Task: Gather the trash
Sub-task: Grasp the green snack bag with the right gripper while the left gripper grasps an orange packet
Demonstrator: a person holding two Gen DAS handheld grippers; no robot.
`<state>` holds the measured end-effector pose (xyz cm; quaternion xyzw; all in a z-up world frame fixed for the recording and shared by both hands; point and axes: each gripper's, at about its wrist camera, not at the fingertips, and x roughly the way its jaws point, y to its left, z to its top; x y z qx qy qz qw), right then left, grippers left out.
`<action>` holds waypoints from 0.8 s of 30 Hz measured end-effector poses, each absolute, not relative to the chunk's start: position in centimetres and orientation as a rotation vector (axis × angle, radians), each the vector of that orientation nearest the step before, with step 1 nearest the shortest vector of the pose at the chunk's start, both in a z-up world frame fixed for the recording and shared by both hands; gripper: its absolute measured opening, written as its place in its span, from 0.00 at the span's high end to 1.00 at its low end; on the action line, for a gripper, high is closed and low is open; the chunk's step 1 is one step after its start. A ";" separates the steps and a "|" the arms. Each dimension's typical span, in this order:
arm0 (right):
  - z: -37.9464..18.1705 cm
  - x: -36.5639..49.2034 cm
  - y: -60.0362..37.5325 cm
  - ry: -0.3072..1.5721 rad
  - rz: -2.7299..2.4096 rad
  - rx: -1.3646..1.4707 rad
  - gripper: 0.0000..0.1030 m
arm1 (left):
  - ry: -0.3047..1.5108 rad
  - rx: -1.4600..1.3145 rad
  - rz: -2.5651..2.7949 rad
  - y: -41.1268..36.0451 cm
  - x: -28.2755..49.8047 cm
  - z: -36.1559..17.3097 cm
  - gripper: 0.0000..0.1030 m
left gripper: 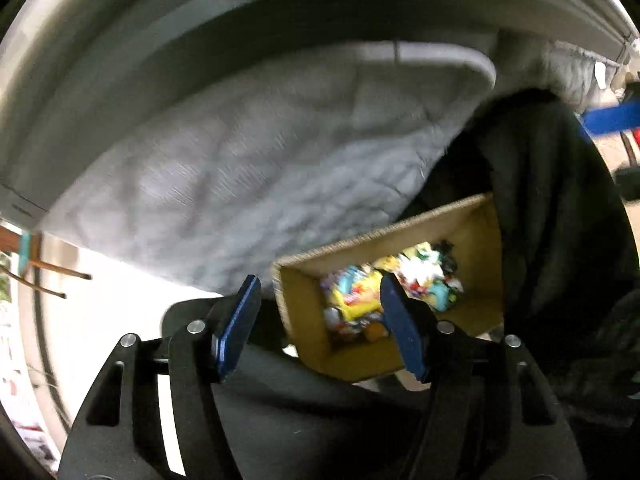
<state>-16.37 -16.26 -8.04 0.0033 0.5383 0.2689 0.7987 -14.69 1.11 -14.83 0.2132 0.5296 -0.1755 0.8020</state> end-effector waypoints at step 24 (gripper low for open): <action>-2.4 24.7 -26.6 1.027 0.253 0.768 0.85 | 0.804 0.181 -0.290 4.7 -0.6 2.9 0.31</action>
